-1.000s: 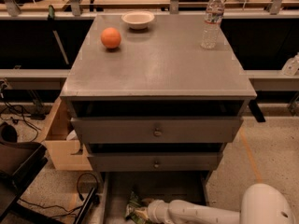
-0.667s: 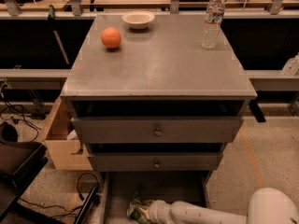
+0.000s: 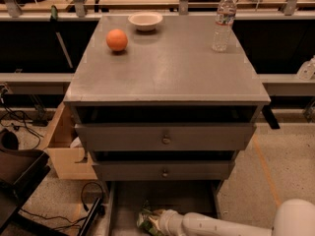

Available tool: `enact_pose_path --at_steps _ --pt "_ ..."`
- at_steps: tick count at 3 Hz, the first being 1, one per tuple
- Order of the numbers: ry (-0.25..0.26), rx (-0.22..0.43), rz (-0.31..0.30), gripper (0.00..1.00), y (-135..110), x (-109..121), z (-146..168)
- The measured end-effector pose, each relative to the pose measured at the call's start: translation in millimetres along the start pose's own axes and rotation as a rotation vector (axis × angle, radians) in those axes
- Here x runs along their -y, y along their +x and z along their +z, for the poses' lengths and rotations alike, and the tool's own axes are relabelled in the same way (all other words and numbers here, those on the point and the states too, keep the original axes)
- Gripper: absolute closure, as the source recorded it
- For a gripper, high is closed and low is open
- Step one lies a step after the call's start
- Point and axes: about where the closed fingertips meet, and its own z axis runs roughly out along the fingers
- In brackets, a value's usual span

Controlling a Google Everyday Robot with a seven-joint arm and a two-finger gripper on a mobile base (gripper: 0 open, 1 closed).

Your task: Pick green jalapeno chip bag from bottom drawer and place on counter

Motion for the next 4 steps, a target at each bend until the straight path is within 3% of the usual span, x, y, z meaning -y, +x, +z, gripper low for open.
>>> enact_pose_path --at_steps 1,2,3,4 --pt "0.056 -0.018 -0.025 1.00 -33 -3 -43" --pt "0.089 -0.072 -0.054 1.00 -84 -34 -103" --pt "0.091 -0.109 -0.074 1.00 -115 -56 -148" --pt "0.143 -0.113 -0.094 1.00 -147 -67 -195"
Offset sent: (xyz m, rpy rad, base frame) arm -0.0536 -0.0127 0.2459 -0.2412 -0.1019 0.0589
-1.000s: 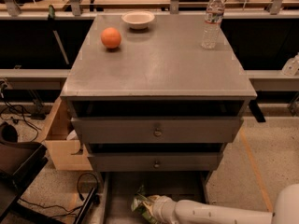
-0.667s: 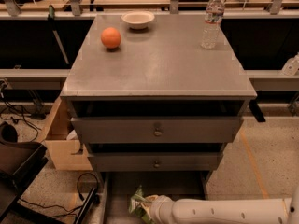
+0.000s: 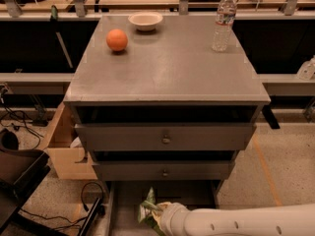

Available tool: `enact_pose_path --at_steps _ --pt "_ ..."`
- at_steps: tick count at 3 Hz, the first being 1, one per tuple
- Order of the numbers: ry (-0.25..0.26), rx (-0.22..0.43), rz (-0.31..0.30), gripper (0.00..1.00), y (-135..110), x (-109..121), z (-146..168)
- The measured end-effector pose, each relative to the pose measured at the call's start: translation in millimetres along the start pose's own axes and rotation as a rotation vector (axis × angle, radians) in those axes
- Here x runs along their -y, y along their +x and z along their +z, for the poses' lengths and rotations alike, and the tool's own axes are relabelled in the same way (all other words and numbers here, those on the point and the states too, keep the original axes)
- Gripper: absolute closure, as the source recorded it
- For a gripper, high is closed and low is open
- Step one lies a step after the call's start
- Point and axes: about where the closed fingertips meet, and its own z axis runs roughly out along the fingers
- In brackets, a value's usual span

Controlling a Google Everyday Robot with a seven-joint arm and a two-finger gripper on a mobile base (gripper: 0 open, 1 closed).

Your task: Pick green jalapeno chip bag from bottom drawer and place on counter

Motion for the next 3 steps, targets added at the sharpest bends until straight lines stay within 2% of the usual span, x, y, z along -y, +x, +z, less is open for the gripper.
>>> enact_pose_path --at_steps 1,2,3 --pt "0.108 0.037 -0.049 1.00 -43 11 -63" --pt "0.189 0.059 -0.095 1.00 -63 20 -95" --pt "0.189 0.059 -0.095 1.00 -63 20 -95"
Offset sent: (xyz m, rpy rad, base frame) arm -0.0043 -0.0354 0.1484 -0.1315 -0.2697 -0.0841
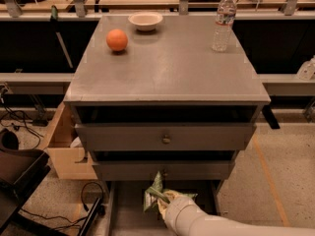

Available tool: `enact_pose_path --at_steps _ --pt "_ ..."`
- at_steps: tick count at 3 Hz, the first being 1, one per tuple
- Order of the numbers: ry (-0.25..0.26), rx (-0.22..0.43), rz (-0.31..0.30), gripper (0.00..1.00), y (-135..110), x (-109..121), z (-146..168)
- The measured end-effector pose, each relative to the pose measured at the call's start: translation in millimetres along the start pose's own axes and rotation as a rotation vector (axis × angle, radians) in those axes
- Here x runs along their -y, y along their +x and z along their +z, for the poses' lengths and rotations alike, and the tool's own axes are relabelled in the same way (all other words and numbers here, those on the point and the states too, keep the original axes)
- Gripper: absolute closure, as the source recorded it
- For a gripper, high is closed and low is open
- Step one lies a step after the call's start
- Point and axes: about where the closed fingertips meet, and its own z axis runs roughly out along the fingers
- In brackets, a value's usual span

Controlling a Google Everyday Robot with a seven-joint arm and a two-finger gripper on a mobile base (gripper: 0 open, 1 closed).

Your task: Pick green jalapeno chip bag from bottom drawer and place on counter

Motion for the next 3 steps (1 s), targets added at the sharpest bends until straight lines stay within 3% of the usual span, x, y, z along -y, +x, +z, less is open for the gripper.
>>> enact_pose_path --at_steps 1,2,3 --pt "0.014 0.001 -0.022 1.00 -13 8 -8" --pt "0.043 0.010 -0.081 1.00 -58 45 -23" --pt "0.004 0.020 -0.204 1.00 -106 59 -47"
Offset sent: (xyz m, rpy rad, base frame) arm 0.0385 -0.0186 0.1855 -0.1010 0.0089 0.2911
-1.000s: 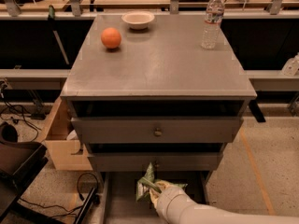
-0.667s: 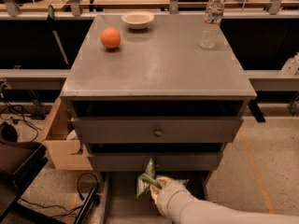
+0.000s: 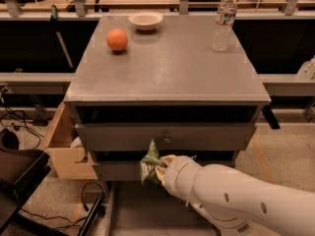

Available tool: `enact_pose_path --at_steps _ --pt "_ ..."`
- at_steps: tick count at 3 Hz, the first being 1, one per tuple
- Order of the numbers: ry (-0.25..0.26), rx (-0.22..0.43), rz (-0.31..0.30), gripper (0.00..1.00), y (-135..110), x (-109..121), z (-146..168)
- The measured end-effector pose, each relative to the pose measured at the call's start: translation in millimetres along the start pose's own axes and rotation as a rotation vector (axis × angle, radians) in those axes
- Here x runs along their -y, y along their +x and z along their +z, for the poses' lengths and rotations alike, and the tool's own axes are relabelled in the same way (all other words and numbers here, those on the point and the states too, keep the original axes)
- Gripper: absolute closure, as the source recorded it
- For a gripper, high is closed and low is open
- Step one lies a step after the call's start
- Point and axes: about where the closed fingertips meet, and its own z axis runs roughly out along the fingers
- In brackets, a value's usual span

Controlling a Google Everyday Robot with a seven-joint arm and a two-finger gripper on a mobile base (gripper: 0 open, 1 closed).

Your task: Pick green jalapeno chip bag from bottom drawer and place on counter

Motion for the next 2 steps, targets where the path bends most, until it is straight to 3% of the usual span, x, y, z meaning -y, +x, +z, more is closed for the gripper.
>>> enact_pose_path --at_steps 1,2 --pt "-0.103 -0.030 -0.090 1.00 16 -27 -35" --pt "-0.107 -0.051 -0.113 1.00 33 -31 -64"
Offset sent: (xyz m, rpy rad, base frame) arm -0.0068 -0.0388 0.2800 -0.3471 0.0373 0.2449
